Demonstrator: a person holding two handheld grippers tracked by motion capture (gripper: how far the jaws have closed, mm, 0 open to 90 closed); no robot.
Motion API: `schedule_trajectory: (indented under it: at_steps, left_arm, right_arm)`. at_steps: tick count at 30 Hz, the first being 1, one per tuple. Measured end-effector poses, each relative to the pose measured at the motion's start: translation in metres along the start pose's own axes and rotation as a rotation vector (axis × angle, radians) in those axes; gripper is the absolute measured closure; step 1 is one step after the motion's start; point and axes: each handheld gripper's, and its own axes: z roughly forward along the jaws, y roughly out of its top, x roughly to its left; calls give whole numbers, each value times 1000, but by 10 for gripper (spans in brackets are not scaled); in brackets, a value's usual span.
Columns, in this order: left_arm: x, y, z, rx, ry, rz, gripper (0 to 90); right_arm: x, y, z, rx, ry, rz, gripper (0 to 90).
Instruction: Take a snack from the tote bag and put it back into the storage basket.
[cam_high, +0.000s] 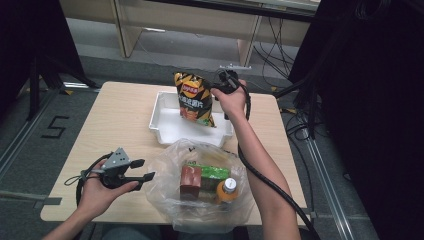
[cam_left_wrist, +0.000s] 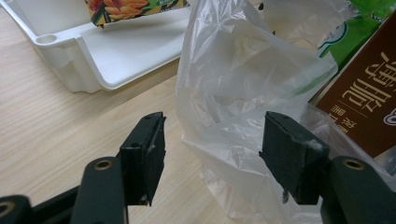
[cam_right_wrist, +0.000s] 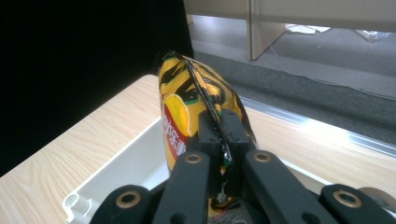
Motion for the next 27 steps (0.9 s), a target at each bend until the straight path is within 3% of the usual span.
schedule_trajectory:
  at_steps: [27]
  left_arm:
    - [0,-1,0,1,-2,2,389]
  right_arm:
    - [-1,3,20,5,16,1,895]
